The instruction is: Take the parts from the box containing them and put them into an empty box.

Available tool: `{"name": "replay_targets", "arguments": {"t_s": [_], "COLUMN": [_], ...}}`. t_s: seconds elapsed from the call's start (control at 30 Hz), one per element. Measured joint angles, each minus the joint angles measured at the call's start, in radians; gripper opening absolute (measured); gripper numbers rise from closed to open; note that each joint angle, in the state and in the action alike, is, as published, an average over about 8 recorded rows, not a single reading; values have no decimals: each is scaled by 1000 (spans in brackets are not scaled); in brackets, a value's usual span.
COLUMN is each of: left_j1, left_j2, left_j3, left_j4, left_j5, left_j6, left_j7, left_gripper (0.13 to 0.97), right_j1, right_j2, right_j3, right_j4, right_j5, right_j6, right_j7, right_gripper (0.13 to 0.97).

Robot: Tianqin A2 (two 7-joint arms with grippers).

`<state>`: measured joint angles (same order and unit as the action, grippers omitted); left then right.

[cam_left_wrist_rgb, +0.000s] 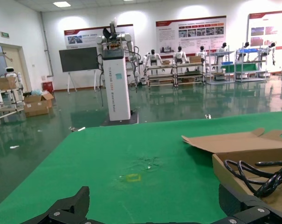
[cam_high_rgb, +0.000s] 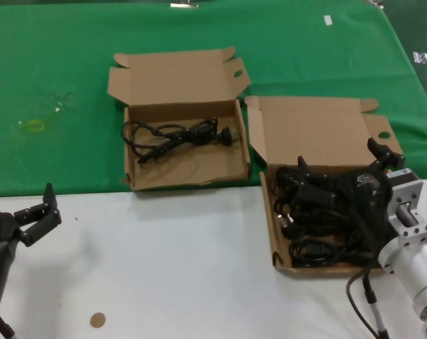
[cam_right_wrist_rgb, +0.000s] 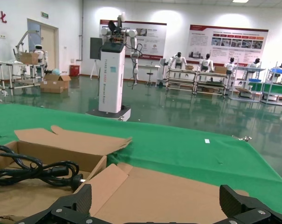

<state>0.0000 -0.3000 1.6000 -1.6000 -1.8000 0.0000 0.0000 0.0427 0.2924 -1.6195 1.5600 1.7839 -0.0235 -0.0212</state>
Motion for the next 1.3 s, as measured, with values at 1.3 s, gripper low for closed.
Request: {"name": "replay_targets", "arguments": {"t_s": [1.3], "left_j1": [0], "left_j2": [0], "left_j3": [0], "left_j4": [0], "left_j5": [0], "left_j6": [0], "left_j7": [0], "left_gripper": [966], "right_j1": [0], "right_j2": [0], "right_j3": [0], "right_j4": [0], "right_j5": [0], "right_j6": [0], "right_j7": [0], "right_gripper": [966]}}
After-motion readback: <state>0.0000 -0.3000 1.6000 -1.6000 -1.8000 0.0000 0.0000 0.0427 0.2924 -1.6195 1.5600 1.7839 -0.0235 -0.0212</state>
